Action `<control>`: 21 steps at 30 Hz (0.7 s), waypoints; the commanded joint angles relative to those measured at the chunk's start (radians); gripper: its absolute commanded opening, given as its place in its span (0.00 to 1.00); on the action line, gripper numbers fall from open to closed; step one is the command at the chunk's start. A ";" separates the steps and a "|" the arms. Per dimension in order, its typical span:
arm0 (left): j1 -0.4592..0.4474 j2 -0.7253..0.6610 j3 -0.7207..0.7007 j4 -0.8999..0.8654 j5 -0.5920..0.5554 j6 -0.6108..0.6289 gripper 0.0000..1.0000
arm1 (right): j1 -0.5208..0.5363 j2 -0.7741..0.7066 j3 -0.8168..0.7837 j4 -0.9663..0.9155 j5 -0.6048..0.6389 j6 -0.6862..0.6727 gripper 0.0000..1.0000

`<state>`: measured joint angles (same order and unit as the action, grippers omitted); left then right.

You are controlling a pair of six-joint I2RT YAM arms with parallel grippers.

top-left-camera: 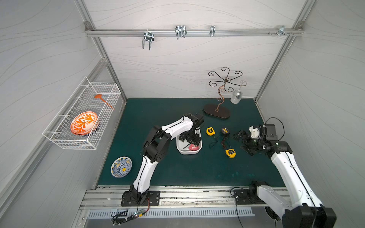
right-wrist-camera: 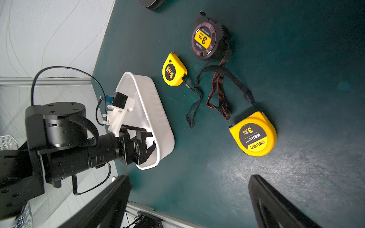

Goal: Take the tape measure out of the storage box
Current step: Pick up the tape measure from the storage box.

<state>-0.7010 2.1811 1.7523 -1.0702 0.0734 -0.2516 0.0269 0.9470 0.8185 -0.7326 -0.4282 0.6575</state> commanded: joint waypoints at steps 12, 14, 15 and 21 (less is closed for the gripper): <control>-0.026 0.088 0.008 -0.018 -0.021 0.021 0.98 | 0.004 -0.001 0.017 0.013 -0.012 -0.001 0.99; -0.025 0.085 0.007 -0.024 -0.069 0.015 0.98 | 0.004 0.001 0.022 0.012 -0.009 -0.003 0.99; -0.021 0.083 0.005 -0.029 -0.088 0.010 0.98 | 0.003 0.001 0.023 0.010 -0.007 -0.003 0.99; -0.003 0.060 0.010 -0.061 -0.205 -0.014 0.97 | 0.004 0.000 0.023 0.019 -0.009 0.005 0.99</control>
<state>-0.7189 2.2009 1.7710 -1.0786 0.0475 -0.2455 0.0269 0.9470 0.8185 -0.7250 -0.4282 0.6579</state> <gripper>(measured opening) 0.970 0.987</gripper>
